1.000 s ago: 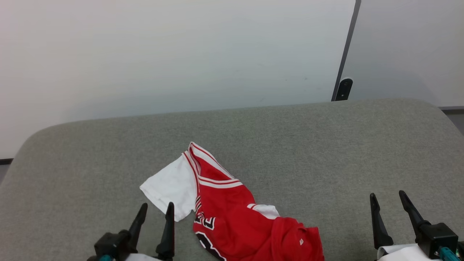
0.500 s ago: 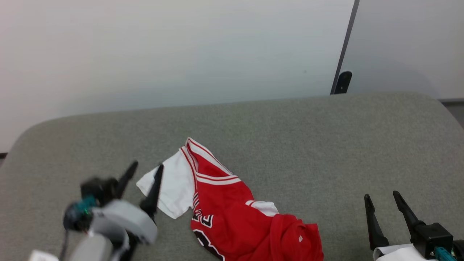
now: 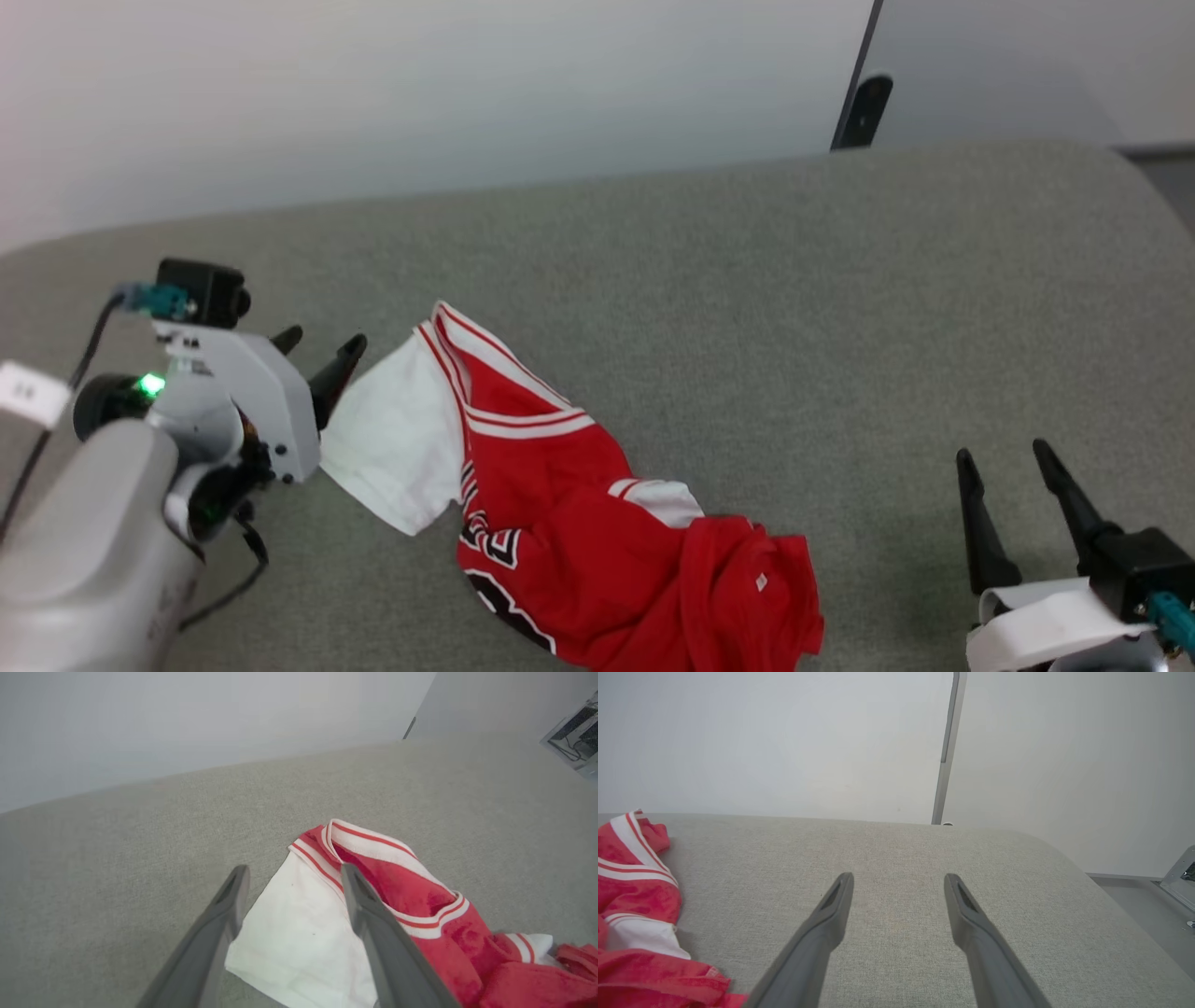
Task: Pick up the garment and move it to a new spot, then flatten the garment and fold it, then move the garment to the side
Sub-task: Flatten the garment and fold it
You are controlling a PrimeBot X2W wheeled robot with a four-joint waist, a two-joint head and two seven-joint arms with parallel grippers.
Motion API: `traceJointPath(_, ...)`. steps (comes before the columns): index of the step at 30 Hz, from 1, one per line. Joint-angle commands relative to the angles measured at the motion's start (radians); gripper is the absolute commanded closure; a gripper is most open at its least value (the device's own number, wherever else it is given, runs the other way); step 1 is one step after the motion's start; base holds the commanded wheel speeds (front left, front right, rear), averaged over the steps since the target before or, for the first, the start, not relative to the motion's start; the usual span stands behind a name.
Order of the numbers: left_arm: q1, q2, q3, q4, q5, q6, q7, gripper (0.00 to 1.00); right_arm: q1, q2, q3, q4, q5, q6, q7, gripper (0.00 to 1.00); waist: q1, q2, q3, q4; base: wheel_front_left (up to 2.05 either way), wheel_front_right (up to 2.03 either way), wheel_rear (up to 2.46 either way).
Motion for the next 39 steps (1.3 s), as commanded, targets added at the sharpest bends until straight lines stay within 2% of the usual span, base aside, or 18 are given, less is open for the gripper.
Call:
traceJointPath(1, -0.039, 0.012, -0.025, 0.022, -0.020, -0.002, 0.047, 0.00, -0.018, -0.007, -0.002, -0.005, 0.008, -0.001, -0.001, 0.00, 0.0000, -0.0001, 0.058, -0.013, 0.00, 0.00, 0.00)
traceJointPath(10, -0.159, 0.030, -0.150, 0.117, -0.095, -0.002, 0.275, 0.00, -0.046, -0.011, 0.003, -0.004, 0.020, -0.001, 0.006, 0.00, 0.0000, -0.0001, 0.103, -0.009, 0.00, 0.00, 0.00)
traceJointPath(18, -0.239, 0.057, -0.231, 0.224, -0.078, -0.002, 0.364, 0.00, -0.071, -0.020, 0.014, -0.014, 0.037, -0.001, 0.017, 0.00, 0.0000, -0.0001, 0.140, -0.022, 0.00, 0.00, 0.00)
traceJointPath(31, -0.291, -0.038, -0.274, 0.427, -0.079, 0.007, 0.434, 0.02, -0.096, -0.027, 0.023, -0.040, 0.058, -0.001, 0.044, 0.00, 0.0000, -0.0001, 0.205, -0.030, 0.00, 0.00, 0.00)
traceJointPath(32, -0.291, -0.045, -0.277, 0.436, -0.081, 0.006, 0.436, 0.34, -0.096, -0.030, 0.031, -0.043, 0.064, -0.001, 0.049, 0.00, 0.0000, -0.0001, 0.206, -0.029, 0.00, 0.00, 0.00)
traceJointPath(33, -0.292, -0.054, -0.279, 0.442, -0.085, 0.005, 0.437, 0.53, -0.096, -0.036, 0.038, -0.046, 0.067, -0.001, 0.053, 0.00, 0.0000, -0.0001, 0.208, -0.027, 0.00, 0.00, 0.00)
traceJointPath(35, -0.297, -0.066, -0.283, 0.453, -0.090, 0.003, 0.437, 0.70, -0.102, -0.049, 0.066, -0.054, 0.086, -0.001, 0.065, 0.00, 0.0000, -0.0001, 0.209, -0.022, 0.00, 0.00, 0.00)
traceJointPath(36, -0.300, -0.068, -0.286, 0.457, -0.091, 0.002, 0.438, 0.83, -0.106, -0.058, 0.077, -0.059, 0.089, -0.001, 0.074, 0.00, 0.0000, -0.0001, 0.208, -0.020, 0.00, 0.00, 0.00)
traceJointPath(37, -0.302, -0.070, -0.292, 0.459, -0.089, 0.002, 0.441, 1.00, -0.110, -0.069, 0.095, -0.067, 0.102, -0.001, 0.082, 0.00, 0.0000, -0.0001, 0.206, -0.017, 0.00, 0.00, 0.00)
traceJointPath(39, -0.305, -0.073, -0.294, 0.460, -0.094, 0.000, 0.435, 1.00, -0.113, -0.088, 0.121, -0.079, 0.132, -0.001, 0.107, 0.00, 0.0000, -0.0001, 0.203, -0.011, 0.00, 0.00, 0.00)
